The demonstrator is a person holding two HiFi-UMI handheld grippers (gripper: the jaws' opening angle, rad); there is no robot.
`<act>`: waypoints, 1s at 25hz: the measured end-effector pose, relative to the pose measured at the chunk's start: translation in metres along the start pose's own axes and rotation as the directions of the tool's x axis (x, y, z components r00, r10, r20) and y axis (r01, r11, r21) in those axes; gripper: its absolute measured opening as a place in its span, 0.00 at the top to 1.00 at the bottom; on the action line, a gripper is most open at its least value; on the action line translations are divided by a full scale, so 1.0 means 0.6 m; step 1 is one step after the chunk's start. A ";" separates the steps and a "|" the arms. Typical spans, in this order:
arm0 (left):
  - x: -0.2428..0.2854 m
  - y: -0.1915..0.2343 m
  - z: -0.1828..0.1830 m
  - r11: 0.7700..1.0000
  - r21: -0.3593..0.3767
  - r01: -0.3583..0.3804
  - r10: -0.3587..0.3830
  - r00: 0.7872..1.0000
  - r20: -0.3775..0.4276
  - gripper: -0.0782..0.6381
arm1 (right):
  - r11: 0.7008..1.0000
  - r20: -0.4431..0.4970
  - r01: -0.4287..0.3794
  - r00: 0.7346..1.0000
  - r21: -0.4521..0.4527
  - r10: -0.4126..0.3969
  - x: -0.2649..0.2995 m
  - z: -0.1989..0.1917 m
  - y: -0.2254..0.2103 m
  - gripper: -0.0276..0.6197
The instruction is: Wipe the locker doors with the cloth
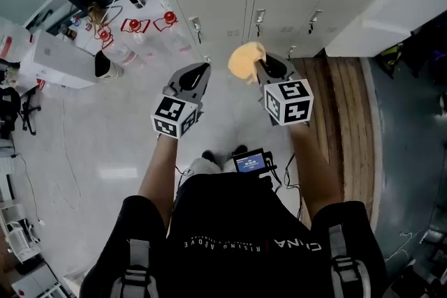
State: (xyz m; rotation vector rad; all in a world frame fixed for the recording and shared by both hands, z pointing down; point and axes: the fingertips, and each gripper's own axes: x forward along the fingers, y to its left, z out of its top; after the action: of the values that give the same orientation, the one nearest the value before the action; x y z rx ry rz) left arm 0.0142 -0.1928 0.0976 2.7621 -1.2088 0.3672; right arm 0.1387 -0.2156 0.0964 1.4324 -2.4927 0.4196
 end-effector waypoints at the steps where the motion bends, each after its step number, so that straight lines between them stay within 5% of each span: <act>1: -0.010 -0.010 0.000 1.000 0.004 0.000 0.000 1.000 0.002 0.87 | 1.000 -0.003 0.009 1.000 -0.004 -0.009 -0.015 -0.009 0.006 0.83; 9: -0.127 -0.080 -0.026 0.994 0.105 0.018 -0.019 1.000 0.008 0.87 | 0.996 -0.006 0.083 0.996 -0.037 -0.083 -0.119 -0.059 0.087 0.83; 18: -0.357 -0.143 -0.109 0.999 0.038 -0.014 0.014 1.000 0.000 0.87 | 0.989 -0.013 0.139 0.990 -0.048 -0.140 -0.257 -0.129 0.235 0.83; 25: -0.436 -0.248 -0.148 0.999 0.029 0.021 -0.021 1.000 -0.010 0.87 | 0.987 -0.052 0.147 0.987 -0.062 -0.150 -0.379 -0.198 0.291 0.83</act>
State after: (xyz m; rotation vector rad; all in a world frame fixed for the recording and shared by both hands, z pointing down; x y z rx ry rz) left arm -0.0637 0.1110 0.1155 2.7915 -1.1807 0.3988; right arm 0.1063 0.0928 0.1067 1.5480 -2.3151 0.3505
